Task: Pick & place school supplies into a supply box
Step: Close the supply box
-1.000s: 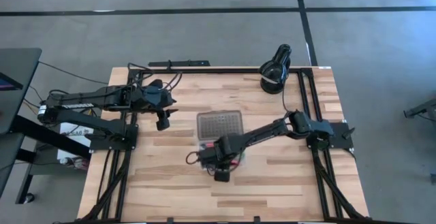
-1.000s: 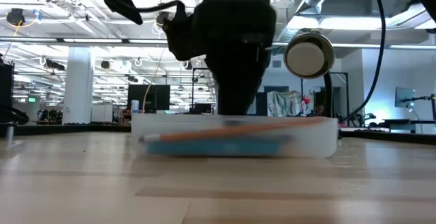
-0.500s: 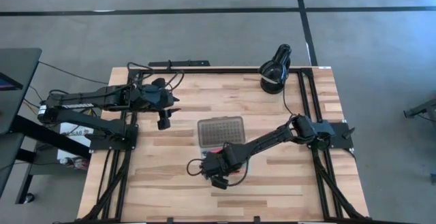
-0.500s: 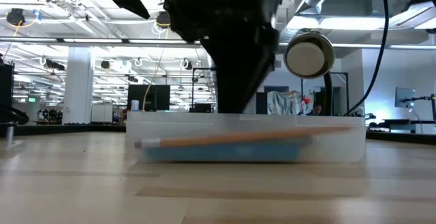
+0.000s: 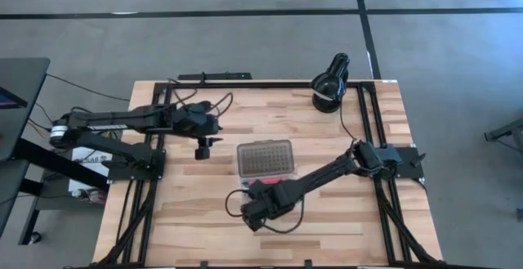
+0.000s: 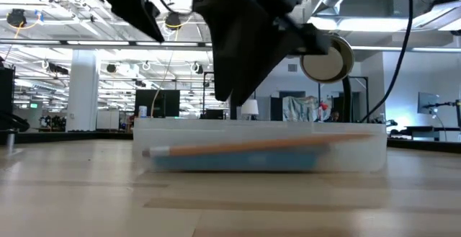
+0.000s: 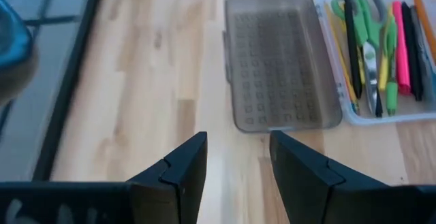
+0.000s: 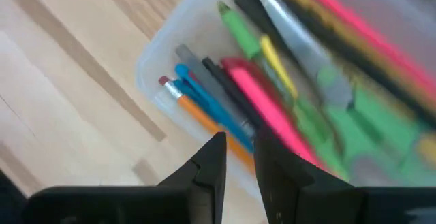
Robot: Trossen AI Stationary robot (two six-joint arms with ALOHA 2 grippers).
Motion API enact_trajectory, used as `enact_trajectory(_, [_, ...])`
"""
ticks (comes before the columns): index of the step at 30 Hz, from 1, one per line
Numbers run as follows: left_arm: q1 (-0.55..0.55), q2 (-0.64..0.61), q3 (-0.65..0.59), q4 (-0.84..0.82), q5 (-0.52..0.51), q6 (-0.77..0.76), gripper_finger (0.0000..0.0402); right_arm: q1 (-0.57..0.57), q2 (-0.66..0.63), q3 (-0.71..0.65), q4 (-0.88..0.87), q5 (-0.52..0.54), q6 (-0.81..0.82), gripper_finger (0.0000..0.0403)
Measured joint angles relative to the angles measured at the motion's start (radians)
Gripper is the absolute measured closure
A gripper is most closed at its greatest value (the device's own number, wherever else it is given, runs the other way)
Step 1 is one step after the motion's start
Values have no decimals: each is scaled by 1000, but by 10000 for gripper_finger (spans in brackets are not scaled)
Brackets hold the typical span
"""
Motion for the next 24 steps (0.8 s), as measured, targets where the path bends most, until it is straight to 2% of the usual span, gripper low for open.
enact_trajectory(6, [42, 78, -46, 90, 77, 69, 246, 67, -6, 0, -1, 0, 340, 335])
enact_trajectory(12, [74, 155, -58, 201, 83, 160, 246, 120, -6, 0, -1, 3, 579, 335])
enact_trajectory(18, [128, 260, -58, 270, 86, 264, 246, 146, 3, 0, -33, 3, 694, 335])
enact_trajectory(24, [203, 375, -51, 287, 161, 274, 246, 144, 22, -4, -58, -1, 698, 335])
